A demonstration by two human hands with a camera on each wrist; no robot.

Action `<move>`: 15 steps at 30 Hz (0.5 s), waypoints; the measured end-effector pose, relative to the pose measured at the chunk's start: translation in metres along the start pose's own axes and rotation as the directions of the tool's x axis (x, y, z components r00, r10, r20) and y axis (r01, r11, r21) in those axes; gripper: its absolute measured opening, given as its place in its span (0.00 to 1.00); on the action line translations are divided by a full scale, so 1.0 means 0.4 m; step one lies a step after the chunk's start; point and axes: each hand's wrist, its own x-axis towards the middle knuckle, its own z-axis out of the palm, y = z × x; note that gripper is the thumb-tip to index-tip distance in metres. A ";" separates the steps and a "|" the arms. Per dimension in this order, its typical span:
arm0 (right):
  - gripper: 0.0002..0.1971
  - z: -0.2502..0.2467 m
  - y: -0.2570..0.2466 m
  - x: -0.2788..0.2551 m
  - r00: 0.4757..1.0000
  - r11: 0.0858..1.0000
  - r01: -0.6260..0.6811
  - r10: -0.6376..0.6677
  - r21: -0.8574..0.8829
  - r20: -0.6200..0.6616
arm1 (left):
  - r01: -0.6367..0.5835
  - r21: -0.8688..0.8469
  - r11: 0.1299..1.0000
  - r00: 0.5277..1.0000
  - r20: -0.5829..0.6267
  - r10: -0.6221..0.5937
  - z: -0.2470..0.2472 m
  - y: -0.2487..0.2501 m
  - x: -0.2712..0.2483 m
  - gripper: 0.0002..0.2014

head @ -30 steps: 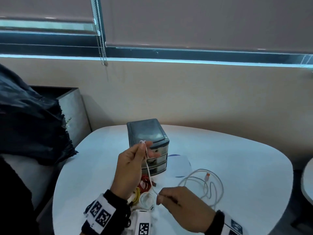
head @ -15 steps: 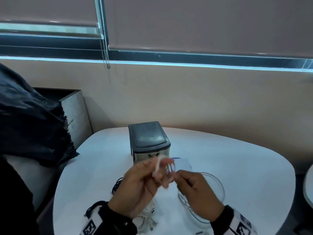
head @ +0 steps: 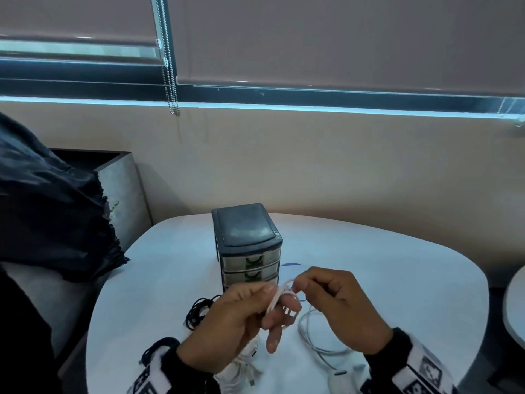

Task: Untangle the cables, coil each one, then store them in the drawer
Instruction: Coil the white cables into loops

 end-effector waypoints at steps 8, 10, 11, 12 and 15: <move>0.12 0.093 0.015 -0.055 0.930 0.982 -0.079 0.135 -0.174 0.341 | -0.359 -0.077 0.930 0.832 -0.478 0.282 0.014 0.079 0.038 0.19; 0.11 0.096 -0.018 -0.067 0.911 0.982 -0.089 0.148 -0.168 0.384 | -0.261 0.327 0.908 0.789 -0.469 0.396 -0.018 0.058 0.044 0.20; 0.11 0.088 -0.039 -0.066 0.917 0.984 -0.064 0.122 -0.164 0.379 | -0.182 0.518 0.835 0.799 -0.417 0.433 -0.029 0.042 0.042 0.22; 0.11 0.076 -0.060 -0.063 0.931 0.983 -0.018 0.083 -0.183 0.356 | -0.113 0.663 0.740 0.831 -0.345 0.436 -0.039 0.021 0.038 0.24; 0.10 0.020 -0.093 -0.040 0.974 0.951 0.118 -0.055 -0.287 0.218 | -0.045 0.744 0.666 0.948 -0.177 0.263 -0.058 -0.030 0.013 0.25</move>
